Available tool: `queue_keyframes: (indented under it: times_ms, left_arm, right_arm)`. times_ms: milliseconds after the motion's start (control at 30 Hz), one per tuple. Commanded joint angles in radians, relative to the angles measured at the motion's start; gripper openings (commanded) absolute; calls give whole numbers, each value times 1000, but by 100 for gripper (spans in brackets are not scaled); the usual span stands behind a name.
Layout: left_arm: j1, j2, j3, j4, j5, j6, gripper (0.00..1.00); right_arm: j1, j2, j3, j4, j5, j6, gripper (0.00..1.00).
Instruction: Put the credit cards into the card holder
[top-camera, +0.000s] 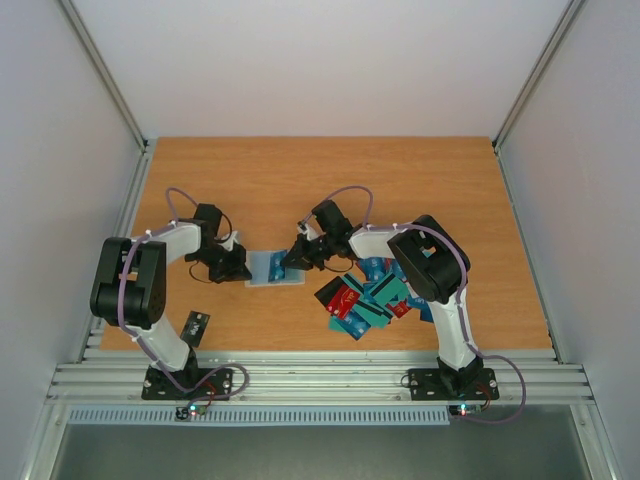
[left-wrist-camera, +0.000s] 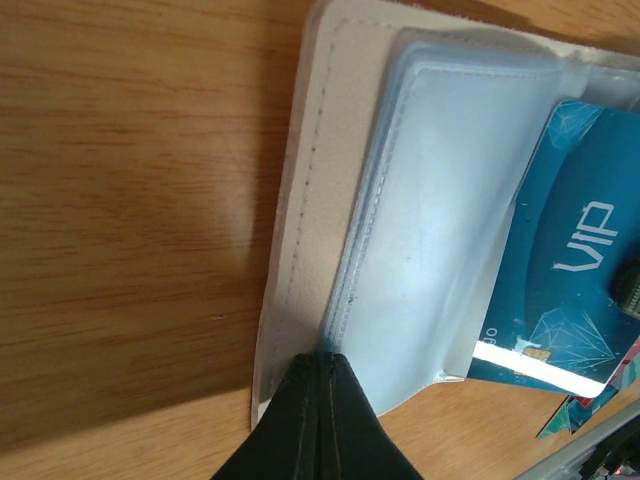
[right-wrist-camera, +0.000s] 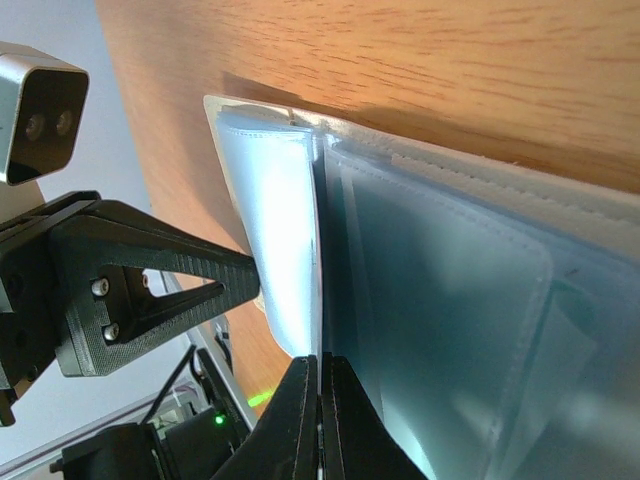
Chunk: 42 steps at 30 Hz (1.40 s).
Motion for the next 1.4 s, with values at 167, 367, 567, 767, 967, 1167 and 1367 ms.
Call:
queue_keyframes:
  times_ms: [167, 367, 567, 767, 967, 1167, 1367]
  left_arm:
    - [0, 36, 9, 8, -10, 21, 0]
    - [0, 36, 10, 5, -10, 24, 0]
    - [0, 31, 11, -1, -22, 26, 0]
    - [0, 31, 10, 0, -28, 20, 0]
    - [0, 26, 7, -5, -33, 22, 0]
    - [-1, 27, 6, -6, -29, 24, 0]
    - [-1, 12, 21, -15, -32, 21, 0]
  right_arm:
    - [12, 21, 52, -124, -39, -7, 1]
    - [17, 24, 68, -156, -37, -13, 1]
    - [26, -16, 110, -316, 28, -82, 1]
    - [28, -54, 116, -382, 78, -129, 1]
    - [29, -98, 98, -374, 155, -147, 1]
    - [29, -135, 142, -412, 247, -186, 1]
    - [29, -133, 155, -449, 158, -206, 1]
